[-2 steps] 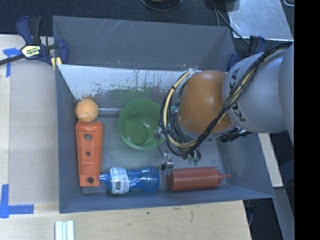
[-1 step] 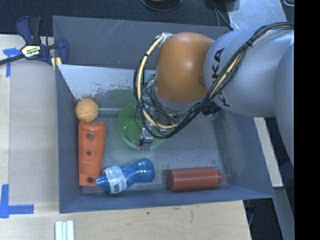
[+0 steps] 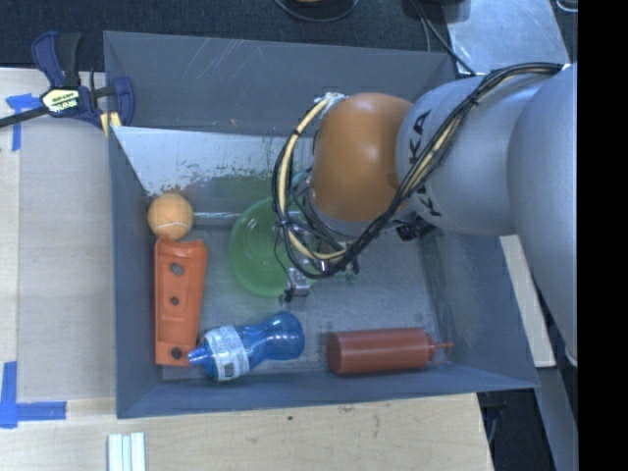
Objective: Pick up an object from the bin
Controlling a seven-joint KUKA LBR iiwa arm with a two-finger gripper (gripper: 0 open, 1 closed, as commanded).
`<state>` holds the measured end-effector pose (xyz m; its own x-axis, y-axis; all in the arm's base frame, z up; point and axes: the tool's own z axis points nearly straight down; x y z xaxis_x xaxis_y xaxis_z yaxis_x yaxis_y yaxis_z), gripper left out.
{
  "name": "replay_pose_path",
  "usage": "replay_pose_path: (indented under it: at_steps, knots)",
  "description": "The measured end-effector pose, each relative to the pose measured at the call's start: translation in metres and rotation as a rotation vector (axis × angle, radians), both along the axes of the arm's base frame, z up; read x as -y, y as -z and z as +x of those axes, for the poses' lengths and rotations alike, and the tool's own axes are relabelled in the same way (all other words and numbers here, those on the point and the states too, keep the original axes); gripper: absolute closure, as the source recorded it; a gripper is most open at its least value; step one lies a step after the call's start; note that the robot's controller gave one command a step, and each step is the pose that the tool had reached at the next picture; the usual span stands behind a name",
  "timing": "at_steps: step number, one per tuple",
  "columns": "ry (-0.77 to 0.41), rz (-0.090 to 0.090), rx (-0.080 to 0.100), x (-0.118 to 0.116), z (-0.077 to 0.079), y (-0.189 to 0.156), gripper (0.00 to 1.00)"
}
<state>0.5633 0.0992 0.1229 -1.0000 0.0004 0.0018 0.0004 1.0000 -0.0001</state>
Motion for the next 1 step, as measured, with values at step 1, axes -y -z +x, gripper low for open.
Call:
replay_pose_path:
  at_steps: [1]
  knots:
    - [0.255,0.009,0.022,0.0049,0.0151,-0.0009,0.0]
